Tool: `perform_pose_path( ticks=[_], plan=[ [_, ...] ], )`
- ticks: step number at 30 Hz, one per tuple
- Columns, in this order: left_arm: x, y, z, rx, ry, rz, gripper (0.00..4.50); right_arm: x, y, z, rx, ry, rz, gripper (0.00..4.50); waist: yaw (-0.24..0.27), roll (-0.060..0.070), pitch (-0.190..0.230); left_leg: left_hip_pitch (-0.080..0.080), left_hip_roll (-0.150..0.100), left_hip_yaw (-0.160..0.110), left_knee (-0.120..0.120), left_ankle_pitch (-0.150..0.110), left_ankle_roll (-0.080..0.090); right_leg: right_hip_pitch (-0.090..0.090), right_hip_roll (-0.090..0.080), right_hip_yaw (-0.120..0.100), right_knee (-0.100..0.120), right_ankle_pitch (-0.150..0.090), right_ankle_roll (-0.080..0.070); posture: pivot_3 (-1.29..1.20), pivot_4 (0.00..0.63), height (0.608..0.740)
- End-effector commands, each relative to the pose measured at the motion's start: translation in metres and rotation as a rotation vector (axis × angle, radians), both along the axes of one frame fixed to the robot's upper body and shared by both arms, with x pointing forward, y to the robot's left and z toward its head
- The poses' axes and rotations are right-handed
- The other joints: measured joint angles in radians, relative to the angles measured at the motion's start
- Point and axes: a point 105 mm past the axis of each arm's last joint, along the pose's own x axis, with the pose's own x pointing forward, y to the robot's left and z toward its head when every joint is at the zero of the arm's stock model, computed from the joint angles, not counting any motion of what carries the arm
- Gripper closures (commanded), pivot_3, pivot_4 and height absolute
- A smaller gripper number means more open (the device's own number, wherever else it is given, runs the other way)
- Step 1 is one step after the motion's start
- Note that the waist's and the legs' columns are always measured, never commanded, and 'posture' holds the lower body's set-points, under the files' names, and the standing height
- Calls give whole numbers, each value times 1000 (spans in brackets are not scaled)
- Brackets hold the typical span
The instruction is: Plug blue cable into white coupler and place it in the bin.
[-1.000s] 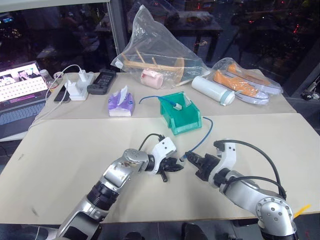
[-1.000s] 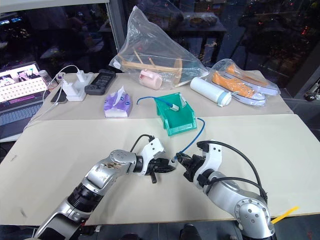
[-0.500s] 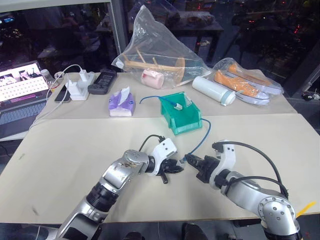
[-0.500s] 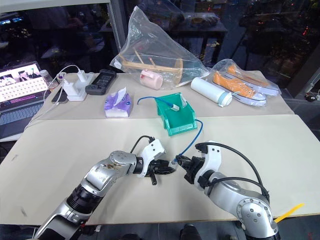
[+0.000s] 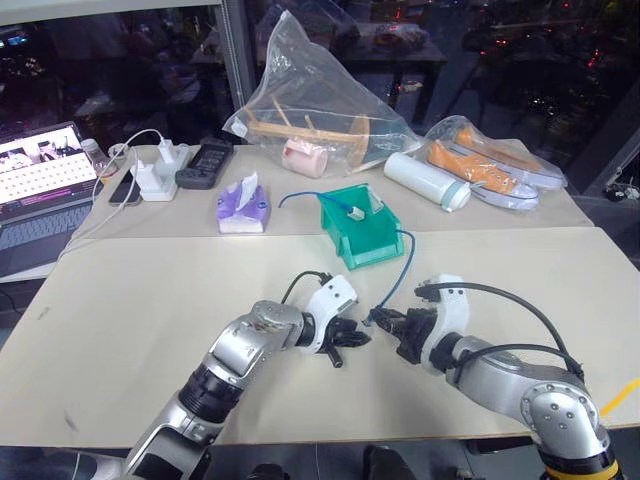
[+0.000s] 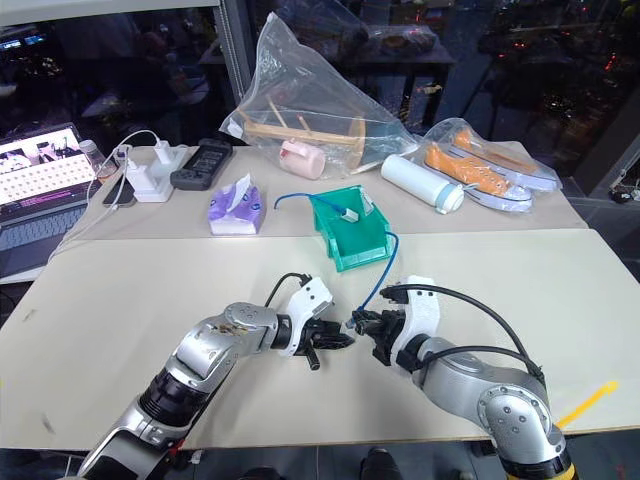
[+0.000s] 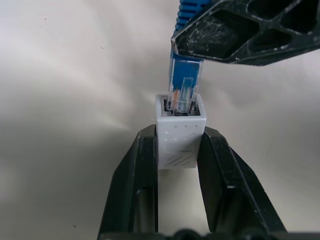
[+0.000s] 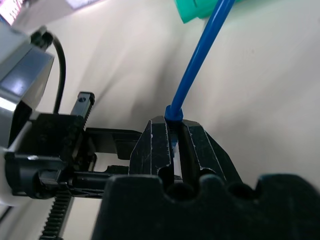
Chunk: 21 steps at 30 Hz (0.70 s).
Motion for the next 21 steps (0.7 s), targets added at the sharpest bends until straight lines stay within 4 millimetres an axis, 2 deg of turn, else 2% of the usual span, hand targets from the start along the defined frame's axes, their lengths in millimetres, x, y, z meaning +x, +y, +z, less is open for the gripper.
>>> perform_pose_path(
  ticks=[1,7,21],
  plan=[
    [2,-14,48,-70,-156,-29,3877,-13,9,-14,-61,56,73,4500,1,0,0,0,0,0,0,0,0,0,0,0,0,0,0,0,150,740],
    [-2,-19,47,-63,-155,-19,3877,-19,14,-18,-60,85,117,4500,2,0,0,0,0,0,0,0,0,0,0,0,0,0,0,0,150,740],
    [5,-37,66,-107,-204,-3,3877,-31,9,-37,-88,195,212,4500,20,0,0,0,0,0,1,0,0,0,0,0,-1,0,0,0,150,740]
  ],
)
